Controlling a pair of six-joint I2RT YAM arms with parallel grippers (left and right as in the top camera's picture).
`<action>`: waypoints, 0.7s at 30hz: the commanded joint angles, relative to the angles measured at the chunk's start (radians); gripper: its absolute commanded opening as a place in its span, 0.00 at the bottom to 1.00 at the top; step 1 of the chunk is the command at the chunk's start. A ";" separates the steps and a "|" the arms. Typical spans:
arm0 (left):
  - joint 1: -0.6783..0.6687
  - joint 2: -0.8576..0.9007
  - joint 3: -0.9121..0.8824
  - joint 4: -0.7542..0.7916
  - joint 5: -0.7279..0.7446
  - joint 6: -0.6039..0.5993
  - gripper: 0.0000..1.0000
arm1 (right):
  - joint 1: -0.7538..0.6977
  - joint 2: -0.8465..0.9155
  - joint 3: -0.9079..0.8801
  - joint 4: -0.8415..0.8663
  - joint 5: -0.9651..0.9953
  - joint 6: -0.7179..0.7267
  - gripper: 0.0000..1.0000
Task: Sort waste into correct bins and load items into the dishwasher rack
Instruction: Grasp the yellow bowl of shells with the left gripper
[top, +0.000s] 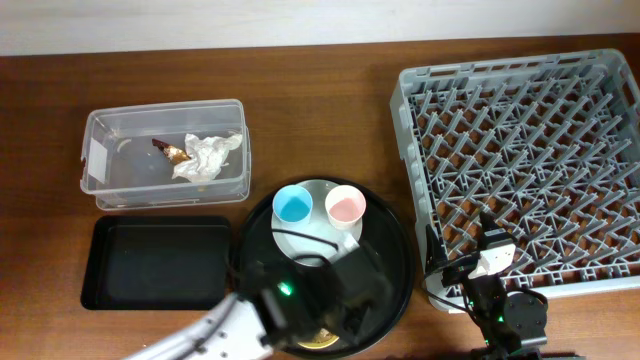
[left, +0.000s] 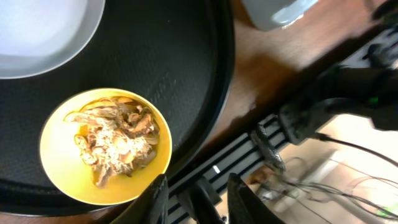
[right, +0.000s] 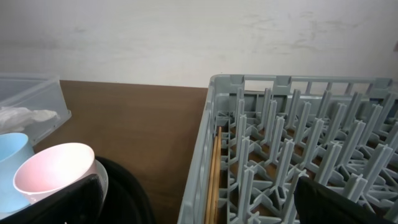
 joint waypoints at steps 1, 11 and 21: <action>-0.125 0.128 0.000 -0.002 -0.080 -0.085 0.30 | -0.002 -0.006 -0.005 -0.005 0.002 0.008 0.99; -0.161 0.403 0.000 -0.008 -0.159 -0.084 0.20 | -0.002 -0.006 -0.005 -0.005 0.002 0.008 0.99; -0.158 0.414 -0.040 0.030 -0.229 -0.096 0.17 | -0.002 -0.006 -0.005 -0.005 0.002 0.008 0.98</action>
